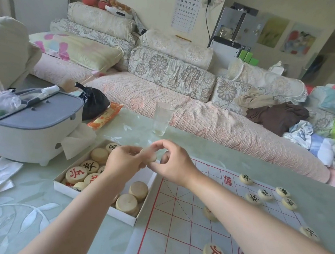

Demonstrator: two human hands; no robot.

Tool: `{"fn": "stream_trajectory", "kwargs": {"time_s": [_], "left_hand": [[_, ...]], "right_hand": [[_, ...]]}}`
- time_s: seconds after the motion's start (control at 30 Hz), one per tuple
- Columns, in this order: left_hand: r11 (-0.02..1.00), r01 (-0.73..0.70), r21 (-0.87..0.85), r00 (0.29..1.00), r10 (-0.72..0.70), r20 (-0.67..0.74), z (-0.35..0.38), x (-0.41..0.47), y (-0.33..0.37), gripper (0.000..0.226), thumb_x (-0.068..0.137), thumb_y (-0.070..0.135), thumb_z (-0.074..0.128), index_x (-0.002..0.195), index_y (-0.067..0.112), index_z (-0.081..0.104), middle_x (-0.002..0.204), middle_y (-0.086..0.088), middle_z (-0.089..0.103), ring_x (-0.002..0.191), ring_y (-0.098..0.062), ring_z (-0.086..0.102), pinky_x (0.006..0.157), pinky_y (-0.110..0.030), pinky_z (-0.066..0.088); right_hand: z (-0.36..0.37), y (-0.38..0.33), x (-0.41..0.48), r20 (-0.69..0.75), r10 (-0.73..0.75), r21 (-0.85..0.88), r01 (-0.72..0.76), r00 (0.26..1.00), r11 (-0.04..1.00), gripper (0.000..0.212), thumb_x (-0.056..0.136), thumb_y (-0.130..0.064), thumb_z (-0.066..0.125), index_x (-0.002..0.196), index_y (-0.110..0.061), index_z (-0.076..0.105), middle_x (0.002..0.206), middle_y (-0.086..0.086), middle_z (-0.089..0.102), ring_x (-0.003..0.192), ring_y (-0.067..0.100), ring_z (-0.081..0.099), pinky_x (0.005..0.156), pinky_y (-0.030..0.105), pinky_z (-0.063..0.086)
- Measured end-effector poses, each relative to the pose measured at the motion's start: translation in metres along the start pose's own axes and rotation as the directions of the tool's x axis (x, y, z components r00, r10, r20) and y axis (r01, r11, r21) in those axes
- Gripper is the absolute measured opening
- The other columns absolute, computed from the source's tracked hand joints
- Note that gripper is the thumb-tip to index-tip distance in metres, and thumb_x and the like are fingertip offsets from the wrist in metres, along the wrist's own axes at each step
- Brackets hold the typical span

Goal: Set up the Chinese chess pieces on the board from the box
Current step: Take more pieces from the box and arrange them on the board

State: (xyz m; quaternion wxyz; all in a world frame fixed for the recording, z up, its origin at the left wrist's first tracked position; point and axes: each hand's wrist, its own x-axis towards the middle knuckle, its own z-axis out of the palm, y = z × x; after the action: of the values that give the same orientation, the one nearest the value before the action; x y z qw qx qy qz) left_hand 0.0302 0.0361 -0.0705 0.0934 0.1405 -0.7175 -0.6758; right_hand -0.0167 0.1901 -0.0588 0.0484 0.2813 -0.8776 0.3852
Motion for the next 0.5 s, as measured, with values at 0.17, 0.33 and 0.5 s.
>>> {"fn": "stream_trajectory", "kwargs": {"time_s": [0.17,0.33,0.5], "left_hand": [[0.957,-0.093,0.274,0.994,0.074,0.079,-0.001,0.0,-0.002,0.017,0.089,0.026,0.065,0.104,0.02,0.07,0.096,-0.004,0.073,0.09,-0.022,0.068,0.083,-0.035,0.056],[0.606,-0.313,0.731,0.946,0.131,0.297,-0.012,0.0,-0.011,0.039,0.089,0.032,0.062,0.127,0.024,0.057,0.121,0.003,0.057,0.107,-0.015,0.054,0.092,-0.026,0.045],[0.525,-0.386,0.759,0.906,0.059,0.42,-0.015,-0.003,-0.015,0.033,0.087,0.042,0.063,0.117,0.03,0.063,0.111,0.012,0.058,0.096,-0.009,0.051,0.077,-0.017,0.038]], "right_hand": [[0.002,0.012,-0.002,-0.011,0.063,-0.014,-0.063,0.998,0.998,0.026,0.076,-0.031,0.084,0.093,-0.028,0.065,0.059,-0.024,0.055,0.052,0.0,0.045,0.056,0.017,0.035],[-0.015,0.057,0.011,-0.264,0.283,-0.171,-0.333,0.922,0.927,0.025,0.079,-0.048,0.074,0.089,-0.027,0.064,0.093,-0.013,0.069,0.089,0.006,0.064,0.081,0.025,0.052],[-0.016,0.083,0.019,-0.232,0.414,-0.305,-0.47,0.88,0.828,0.028,0.075,-0.048,0.072,0.094,-0.03,0.061,0.098,-0.011,0.065,0.092,0.016,0.063,0.08,0.033,0.053]]}}
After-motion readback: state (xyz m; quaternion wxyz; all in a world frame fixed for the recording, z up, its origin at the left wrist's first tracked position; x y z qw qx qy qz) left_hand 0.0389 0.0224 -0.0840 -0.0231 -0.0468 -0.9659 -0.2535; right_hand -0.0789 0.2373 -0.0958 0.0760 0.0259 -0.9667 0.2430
